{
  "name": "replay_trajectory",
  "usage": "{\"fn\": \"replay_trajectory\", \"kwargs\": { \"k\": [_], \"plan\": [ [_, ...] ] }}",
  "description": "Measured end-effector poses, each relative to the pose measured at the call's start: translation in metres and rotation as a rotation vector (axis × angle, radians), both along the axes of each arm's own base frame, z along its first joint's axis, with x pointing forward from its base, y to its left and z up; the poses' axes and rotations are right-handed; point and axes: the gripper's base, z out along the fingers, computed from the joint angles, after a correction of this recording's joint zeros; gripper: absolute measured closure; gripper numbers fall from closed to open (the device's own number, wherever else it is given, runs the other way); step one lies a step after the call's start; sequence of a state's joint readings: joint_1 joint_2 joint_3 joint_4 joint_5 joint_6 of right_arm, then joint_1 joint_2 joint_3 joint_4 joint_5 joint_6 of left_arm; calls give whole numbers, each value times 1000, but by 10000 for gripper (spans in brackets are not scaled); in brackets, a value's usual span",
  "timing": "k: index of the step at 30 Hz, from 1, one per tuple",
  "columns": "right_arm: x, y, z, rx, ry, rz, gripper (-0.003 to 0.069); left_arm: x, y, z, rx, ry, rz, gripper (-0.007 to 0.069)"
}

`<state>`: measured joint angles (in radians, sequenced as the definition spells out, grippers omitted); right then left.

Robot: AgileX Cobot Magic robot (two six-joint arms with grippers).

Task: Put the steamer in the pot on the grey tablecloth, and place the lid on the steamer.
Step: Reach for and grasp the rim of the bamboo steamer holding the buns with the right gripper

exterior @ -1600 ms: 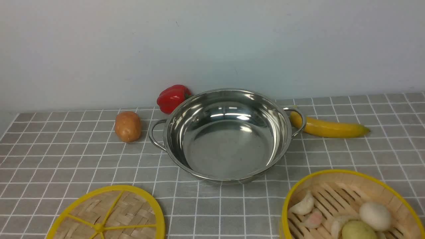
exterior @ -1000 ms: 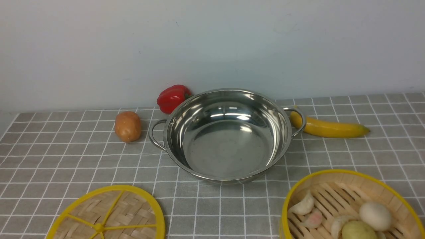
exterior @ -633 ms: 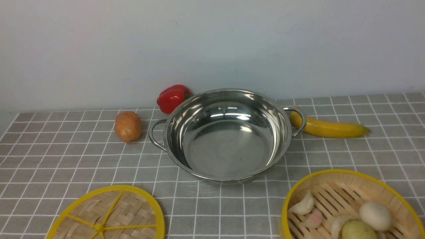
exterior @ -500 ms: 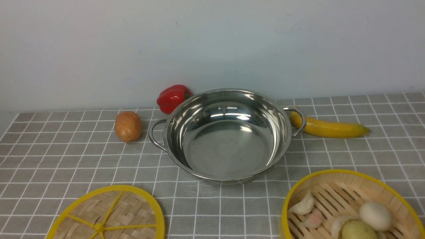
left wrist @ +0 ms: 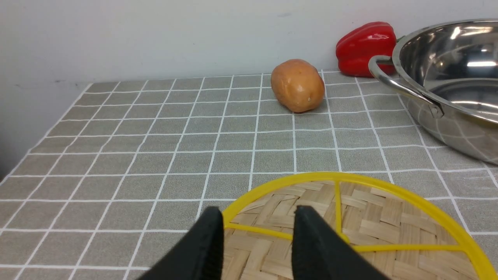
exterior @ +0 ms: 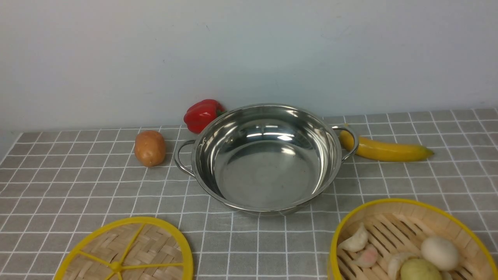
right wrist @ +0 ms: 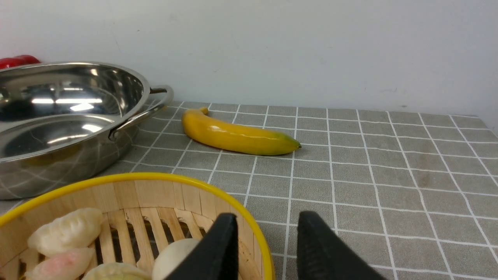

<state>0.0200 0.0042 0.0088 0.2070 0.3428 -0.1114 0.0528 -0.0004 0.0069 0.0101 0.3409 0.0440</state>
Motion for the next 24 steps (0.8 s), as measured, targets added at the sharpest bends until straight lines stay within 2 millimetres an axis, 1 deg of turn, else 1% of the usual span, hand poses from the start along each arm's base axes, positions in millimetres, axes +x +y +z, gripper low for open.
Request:
{"fn": "replay_trajectory", "kwargs": {
  "k": [5,6,10,12,14,17,19,20,21,23,24],
  "plan": [
    [0,0,0,2,-1,0,416,0,0,0,0,0,0,382],
    [0,0,1,31,-10,-3,416,0,0,0,0,0,0,382],
    [1,-1,13,156,-131,-30,416,0,0,0,0,0,0,382],
    [1,-2,18,183,-180,-40,416,0,0,0,0,0,0,382],
    [-1,-2,31,192,-220,-37,416,0,0,0,0,0,0,382],
    [-8,-2,64,200,-305,-23,416,0,0,0,0,0,0,382],
    [-13,-1,84,199,-321,-6,416,0,0,0,0,0,0,382],
    [-13,-1,85,199,-320,-5,416,0,0,0,0,0,0,382],
    [-15,1,99,200,-307,10,416,0,0,0,0,0,0,382],
    [-17,4,117,196,-252,38,416,0,0,0,0,0,0,382],
    [-16,5,122,195,-215,50,416,0,0,0,0,0,0,382]
  ]
}}
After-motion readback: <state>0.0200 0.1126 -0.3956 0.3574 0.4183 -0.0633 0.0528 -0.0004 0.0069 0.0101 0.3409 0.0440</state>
